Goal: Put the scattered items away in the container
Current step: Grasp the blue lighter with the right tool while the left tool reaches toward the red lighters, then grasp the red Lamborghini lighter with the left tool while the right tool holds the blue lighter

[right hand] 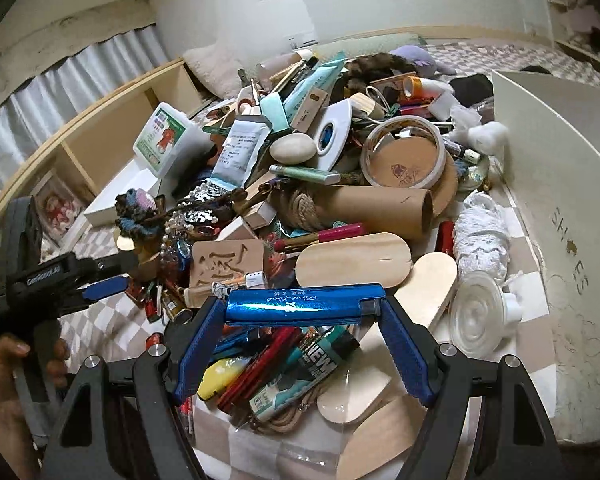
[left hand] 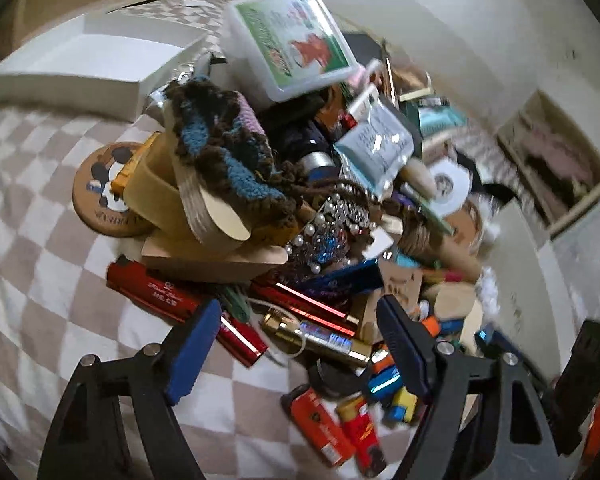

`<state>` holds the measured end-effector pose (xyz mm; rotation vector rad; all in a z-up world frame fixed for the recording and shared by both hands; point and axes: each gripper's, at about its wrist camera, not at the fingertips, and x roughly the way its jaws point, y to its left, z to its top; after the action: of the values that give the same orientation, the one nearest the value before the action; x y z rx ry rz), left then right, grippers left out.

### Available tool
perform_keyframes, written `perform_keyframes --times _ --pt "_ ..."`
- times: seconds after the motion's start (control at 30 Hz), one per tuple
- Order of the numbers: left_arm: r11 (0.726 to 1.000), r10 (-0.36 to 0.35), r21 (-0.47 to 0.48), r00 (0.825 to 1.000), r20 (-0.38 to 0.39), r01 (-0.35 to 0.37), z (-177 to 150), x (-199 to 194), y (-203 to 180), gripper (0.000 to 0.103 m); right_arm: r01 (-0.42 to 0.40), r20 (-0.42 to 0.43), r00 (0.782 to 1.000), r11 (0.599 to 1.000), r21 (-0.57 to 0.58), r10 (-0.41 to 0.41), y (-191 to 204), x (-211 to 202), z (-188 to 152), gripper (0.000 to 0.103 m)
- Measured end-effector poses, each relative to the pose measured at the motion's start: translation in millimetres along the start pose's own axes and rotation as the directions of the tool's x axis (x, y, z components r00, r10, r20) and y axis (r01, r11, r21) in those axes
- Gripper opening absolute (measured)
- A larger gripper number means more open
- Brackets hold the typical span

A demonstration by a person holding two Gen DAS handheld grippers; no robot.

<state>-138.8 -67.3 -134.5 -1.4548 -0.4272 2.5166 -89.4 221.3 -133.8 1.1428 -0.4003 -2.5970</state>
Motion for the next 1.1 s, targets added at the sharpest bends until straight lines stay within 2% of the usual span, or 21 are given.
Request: perform_keyframes --times 0.03,0.07,0.13,0.23,0.3,0.57,0.77,0.93,1.1 --pt "1.0 0.012 0.023 1.0 -0.023 -0.011 1 1 -2 0.079 -0.007 -0.003 1.0 1.0 0.007 0.007 -1 0 0 0.079" --pt "0.999 0.011 0.041 0.999 -0.052 -0.009 2 3 -3 0.066 -0.014 -0.006 1.0 1.0 0.014 0.014 -3 1 0 0.079" --pt "0.998 0.014 0.068 0.992 -0.123 -0.005 0 9 -5 0.052 -0.025 -0.007 1.0 0.999 0.026 0.025 -5 0 0 0.079" --pt "0.992 0.074 0.113 0.98 -0.184 -0.054 -10 12 -9 0.052 -0.037 0.0 0.999 0.999 0.035 0.037 -6 -3 0 0.079" --pt "0.989 0.086 0.133 0.972 -0.217 -0.058 -19 13 -12 0.051 -0.048 0.003 0.999 0.998 0.041 0.048 -7 -4 0 0.08" --pt "0.977 0.156 0.183 0.948 -0.276 -0.107 -61 15 -24 0.051 -0.087 0.005 0.996 0.994 0.066 0.087 -10 -8 0 0.079" --pt "0.972 0.173 0.204 0.947 -0.271 -0.119 -80 10 -35 0.051 -0.113 0.01 0.994 0.99 0.086 0.113 -15 -12 -2 0.08" --pt "0.978 0.169 0.157 0.956 -0.24 -0.134 -77 12 -37 0.051 -0.132 0.011 0.991 0.986 0.099 0.132 -17 -13 -2 0.08" --pt "0.97 0.194 0.187 0.958 -0.209 -0.155 -78 22 -49 0.051 -0.134 0.015 0.991 0.986 0.096 0.133 -17 -15 -2 0.08"
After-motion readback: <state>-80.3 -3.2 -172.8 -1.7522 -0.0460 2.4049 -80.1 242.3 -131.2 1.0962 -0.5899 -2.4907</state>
